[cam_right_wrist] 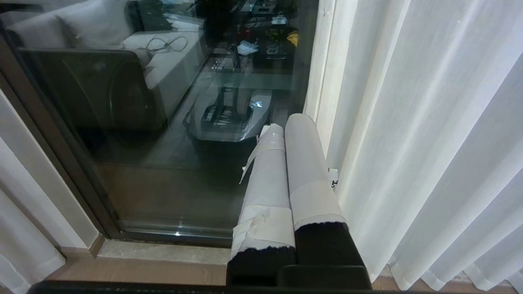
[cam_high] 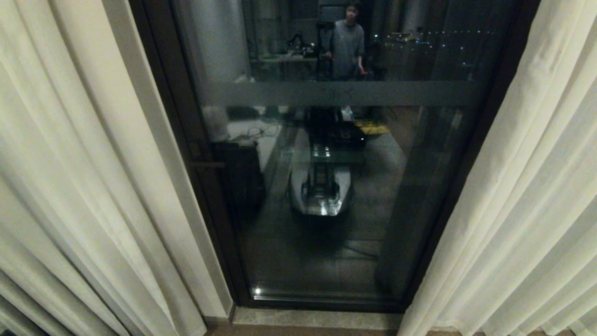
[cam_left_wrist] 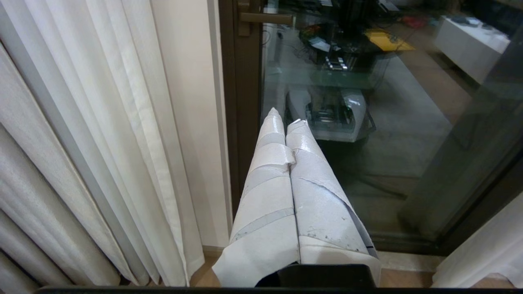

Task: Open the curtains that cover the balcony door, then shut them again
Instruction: Close the inner curtains on both sides

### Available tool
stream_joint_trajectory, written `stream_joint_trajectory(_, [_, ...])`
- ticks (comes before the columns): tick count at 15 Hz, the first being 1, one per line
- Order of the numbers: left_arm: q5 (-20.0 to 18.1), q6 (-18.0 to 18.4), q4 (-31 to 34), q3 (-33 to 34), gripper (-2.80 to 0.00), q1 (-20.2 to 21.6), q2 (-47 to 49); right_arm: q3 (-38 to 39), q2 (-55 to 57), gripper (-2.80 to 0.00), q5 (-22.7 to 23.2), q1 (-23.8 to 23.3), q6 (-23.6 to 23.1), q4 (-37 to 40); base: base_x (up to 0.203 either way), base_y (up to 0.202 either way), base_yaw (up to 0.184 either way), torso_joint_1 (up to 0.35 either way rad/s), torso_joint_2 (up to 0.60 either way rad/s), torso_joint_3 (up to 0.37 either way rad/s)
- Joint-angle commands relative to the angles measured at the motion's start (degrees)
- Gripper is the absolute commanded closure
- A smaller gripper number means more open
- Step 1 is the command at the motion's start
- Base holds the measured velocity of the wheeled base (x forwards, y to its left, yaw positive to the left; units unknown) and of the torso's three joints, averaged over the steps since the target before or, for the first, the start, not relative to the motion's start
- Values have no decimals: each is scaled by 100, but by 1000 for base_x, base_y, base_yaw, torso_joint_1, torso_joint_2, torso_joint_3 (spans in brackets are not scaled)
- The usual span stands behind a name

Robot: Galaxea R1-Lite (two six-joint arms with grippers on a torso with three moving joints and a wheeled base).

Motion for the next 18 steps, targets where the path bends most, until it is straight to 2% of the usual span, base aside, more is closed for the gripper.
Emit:
stream_joint_trajectory(1, [2, -6, -3, -1, 0, 1, -2, 0, -5, 0, 0, 2, -2, -3, 0, 0, 0, 0, 0, 0])
stream_joint_trajectory(18, [2, 3, -3, -1, 0, 1, -2, 0, -5, 0, 0, 2, -2, -3, 0, 0, 0, 0, 0, 0])
